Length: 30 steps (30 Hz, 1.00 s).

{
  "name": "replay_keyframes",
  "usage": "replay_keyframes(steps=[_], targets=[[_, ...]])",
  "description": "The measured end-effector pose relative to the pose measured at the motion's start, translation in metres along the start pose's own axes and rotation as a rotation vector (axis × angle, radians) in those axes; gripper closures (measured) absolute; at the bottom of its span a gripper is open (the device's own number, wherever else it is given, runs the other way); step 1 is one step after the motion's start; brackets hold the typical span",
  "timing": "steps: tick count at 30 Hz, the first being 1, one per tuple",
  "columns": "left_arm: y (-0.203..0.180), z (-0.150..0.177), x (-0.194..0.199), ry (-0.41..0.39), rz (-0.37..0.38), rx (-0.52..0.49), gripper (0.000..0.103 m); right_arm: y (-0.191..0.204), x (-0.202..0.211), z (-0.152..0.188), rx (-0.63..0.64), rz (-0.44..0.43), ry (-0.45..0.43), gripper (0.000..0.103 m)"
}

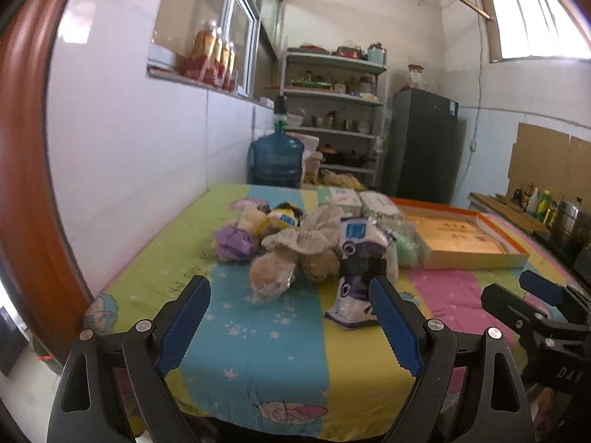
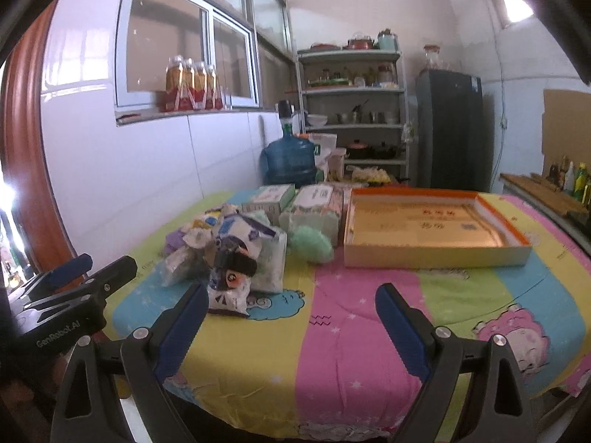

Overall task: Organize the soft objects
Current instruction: 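Grasp the clear bagged bun with the left tool while the right tool grasps the white snack packet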

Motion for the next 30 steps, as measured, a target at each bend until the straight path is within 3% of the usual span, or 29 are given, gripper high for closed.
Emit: replay_keyframes(steps=[10,18,24,26,30], targets=[[0.027,-0.006,-0.069,0.072,0.048,0.021,0.014,0.002,-0.047,0.013,0.005,-0.056,0.064,0.01],[0.026,-0.005,-0.12,0.152,0.052,-0.023,0.016,0.002,-0.066,0.014,-0.015,-0.099,0.077,0.01],[0.026,-0.001,-0.149,0.205,0.076,-0.022,0.035,0.003,-0.076,0.011,-0.03,-0.134,0.092,0.01],[0.028,-0.001,-0.155,0.215,0.081,-0.016,0.049,0.007,-0.079,0.009,-0.023,-0.149,0.093,0.01],[0.03,0.002,-0.157,0.205,0.099,-0.008,0.05,0.019,-0.09,0.003,-0.01,-0.189,0.11,0.02]])
Point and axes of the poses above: each gripper's, at about its wrist camera, not at the fingertips, and x roughly against the way its jaws point, y to its left, z to its underside, the point moved 1 cm from there along -x, roughly the way its jaws point
